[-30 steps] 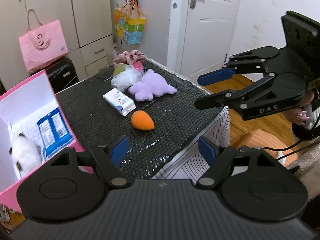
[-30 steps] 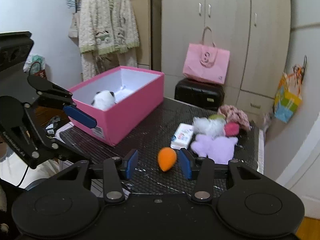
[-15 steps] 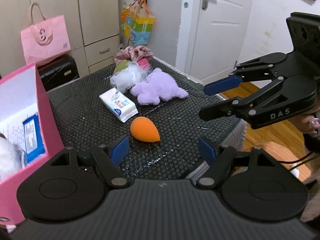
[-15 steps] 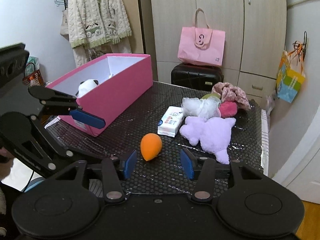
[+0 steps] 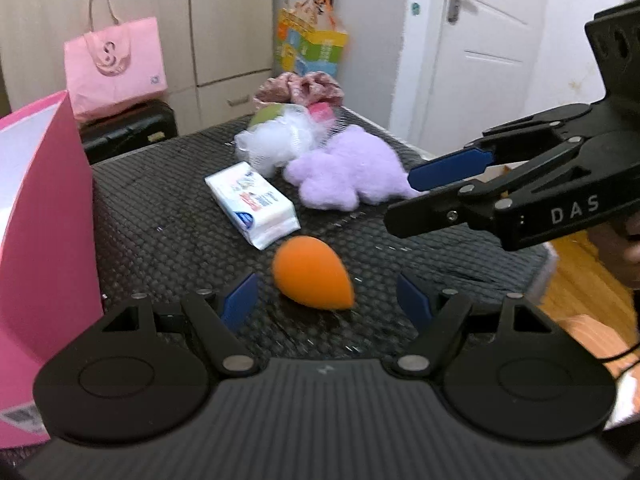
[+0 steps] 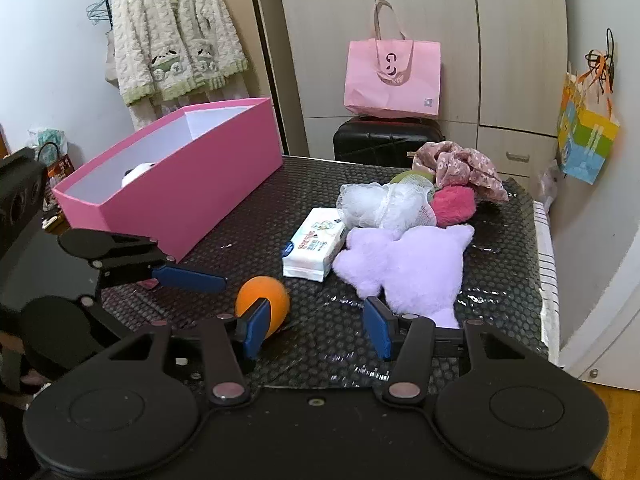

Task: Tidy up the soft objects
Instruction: 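Grasp the orange sponge with the left gripper while the right gripper grasps the white mesh puff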

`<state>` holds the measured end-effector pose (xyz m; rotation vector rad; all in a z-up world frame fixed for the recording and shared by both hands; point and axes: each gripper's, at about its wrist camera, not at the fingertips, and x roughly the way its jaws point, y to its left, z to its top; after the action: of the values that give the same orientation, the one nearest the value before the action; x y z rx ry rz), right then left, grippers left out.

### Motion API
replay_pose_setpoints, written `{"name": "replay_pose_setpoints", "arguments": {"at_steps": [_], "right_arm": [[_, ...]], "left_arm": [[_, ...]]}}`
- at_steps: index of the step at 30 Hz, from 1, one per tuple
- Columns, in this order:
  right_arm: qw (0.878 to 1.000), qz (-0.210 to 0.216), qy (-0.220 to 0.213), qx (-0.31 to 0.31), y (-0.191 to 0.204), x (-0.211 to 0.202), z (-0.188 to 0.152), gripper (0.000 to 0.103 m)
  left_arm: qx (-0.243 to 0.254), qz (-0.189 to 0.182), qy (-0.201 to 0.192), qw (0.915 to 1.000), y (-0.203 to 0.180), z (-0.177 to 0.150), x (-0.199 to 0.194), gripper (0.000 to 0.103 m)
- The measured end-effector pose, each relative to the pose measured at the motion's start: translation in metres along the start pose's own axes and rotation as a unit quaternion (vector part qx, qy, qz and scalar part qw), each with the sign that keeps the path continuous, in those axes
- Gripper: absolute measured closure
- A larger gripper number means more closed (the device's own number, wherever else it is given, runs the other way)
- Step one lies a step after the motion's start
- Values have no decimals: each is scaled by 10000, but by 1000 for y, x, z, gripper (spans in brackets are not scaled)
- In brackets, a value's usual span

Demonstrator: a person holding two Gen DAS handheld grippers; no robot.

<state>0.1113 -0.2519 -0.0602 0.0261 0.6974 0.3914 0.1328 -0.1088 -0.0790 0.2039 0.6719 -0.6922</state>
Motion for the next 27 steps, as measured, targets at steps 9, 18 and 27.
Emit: {"name": "replay_pose_setpoints", "arguments": {"at_steps": [9,18,27], "right_arm": [[9996,-150,-239,-8,-14,24,10,41],[9979,-305,-577,55,-23,49,26,32],[9962,-661,-533,219,-29,79,48,13]], "left_arm": [[-203,216,-115,9995,11,-1,23,33],[-450,70,-382,9982,12,-4,26,60],[-766,111,-551,9955,28,-2,26,60]]}}
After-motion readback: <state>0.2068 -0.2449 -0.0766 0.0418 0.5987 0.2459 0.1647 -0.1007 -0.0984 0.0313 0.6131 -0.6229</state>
